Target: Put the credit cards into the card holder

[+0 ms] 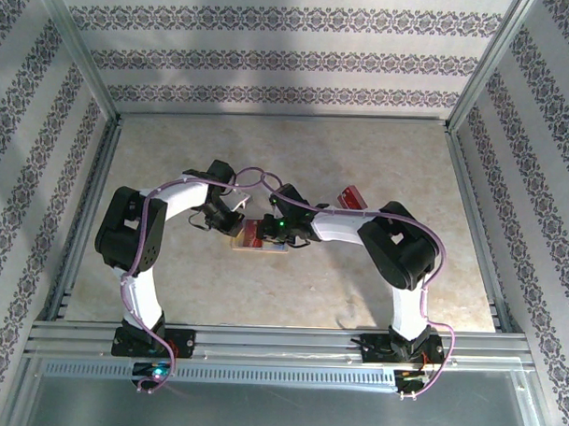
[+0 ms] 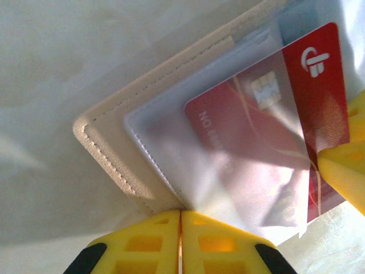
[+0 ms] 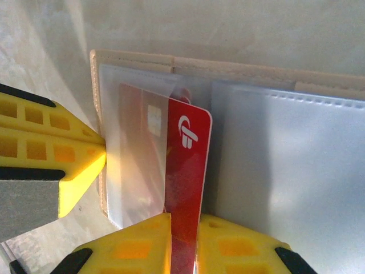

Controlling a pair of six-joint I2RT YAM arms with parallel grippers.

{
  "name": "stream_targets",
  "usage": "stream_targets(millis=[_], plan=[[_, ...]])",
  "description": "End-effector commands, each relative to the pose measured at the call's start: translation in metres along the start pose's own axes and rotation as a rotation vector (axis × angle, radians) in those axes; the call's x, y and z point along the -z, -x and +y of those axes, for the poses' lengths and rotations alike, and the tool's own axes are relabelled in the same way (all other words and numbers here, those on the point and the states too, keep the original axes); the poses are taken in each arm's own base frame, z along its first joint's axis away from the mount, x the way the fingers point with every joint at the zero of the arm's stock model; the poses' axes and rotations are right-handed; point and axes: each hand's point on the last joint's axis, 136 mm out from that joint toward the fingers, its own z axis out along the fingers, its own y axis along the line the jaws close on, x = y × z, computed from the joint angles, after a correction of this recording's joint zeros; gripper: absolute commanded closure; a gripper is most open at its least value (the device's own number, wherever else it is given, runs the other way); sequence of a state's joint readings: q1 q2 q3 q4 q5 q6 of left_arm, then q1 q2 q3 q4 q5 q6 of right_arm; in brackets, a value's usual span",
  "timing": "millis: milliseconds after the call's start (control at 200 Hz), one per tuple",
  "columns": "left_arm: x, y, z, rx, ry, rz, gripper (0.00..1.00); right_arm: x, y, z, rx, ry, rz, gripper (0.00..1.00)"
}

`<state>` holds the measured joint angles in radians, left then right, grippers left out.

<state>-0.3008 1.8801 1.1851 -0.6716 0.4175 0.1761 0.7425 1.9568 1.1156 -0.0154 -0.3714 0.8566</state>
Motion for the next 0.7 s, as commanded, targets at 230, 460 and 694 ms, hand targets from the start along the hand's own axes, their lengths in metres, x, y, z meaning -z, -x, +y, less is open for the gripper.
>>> stream_targets(millis=[230,460,694], plan=[[-0.005,0.000,0.000,-0.008,-0.015,0.014,0.91,-0.026,-0.006,0.010,0.029,-0.001,0.057,0.87],[-0.004,0.002,-0.002,-0.012,-0.022,0.005,0.91,-0.026,-0.007,0.017,0.041,0.023,0.066,0.86],[0.011,0.012,-0.011,-0.016,-0.050,-0.029,0.93,-0.016,-0.005,0.025,0.048,0.048,0.041,0.78]])
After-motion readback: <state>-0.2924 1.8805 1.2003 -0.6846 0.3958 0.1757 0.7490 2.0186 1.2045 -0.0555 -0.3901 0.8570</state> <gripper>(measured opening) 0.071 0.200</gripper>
